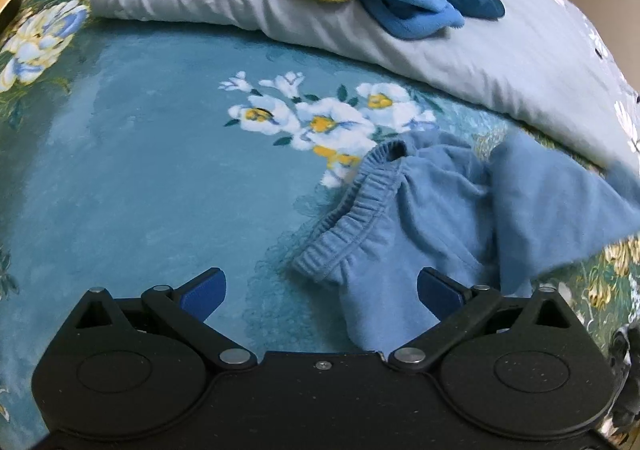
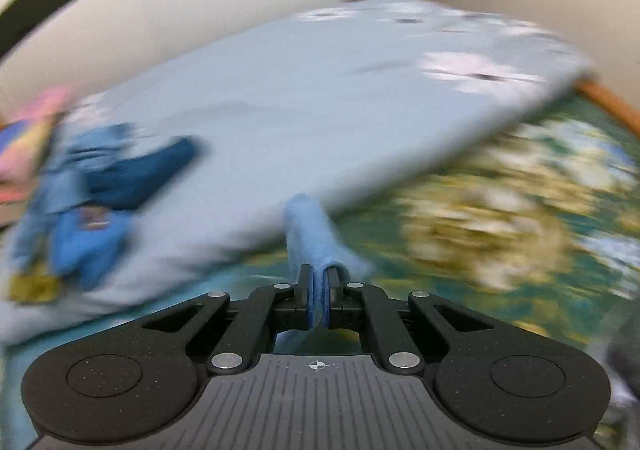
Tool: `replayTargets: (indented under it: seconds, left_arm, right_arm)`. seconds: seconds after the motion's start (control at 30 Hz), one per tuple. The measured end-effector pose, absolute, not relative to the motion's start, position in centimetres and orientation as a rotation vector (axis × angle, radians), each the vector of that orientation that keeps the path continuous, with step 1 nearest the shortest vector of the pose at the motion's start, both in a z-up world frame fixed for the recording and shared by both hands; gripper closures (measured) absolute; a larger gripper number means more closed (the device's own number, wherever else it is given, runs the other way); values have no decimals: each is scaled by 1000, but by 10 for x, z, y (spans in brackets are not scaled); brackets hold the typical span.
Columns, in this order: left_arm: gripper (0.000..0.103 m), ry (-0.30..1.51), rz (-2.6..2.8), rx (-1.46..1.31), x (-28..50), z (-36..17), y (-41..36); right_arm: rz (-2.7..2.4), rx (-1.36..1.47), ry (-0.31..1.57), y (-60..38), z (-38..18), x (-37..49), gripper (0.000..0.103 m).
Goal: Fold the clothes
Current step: 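Lay the sweatpants on the sheet with the right tool while the left tool approaches the waistband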
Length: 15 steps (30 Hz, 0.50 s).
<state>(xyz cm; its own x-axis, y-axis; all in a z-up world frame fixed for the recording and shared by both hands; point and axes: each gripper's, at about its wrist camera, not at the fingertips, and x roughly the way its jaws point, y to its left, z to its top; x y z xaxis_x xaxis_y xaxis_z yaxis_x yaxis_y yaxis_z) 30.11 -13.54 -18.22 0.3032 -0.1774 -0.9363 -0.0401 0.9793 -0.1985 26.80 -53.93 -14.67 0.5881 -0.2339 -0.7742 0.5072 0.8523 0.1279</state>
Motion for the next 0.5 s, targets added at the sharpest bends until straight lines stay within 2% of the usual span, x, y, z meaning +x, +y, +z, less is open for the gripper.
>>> replayTargets:
  seconds: [0.23, 0.5]
  left_arm:
    - [8, 1271, -136, -106, 323, -193, -149]
    - [8, 1272, -196, -9, 355, -206, -165]
  right_arm:
    - [-734, 388, 958, -602, -194, 210, 100]
    - [-908, 290, 932, -648, -192, 194, 100]
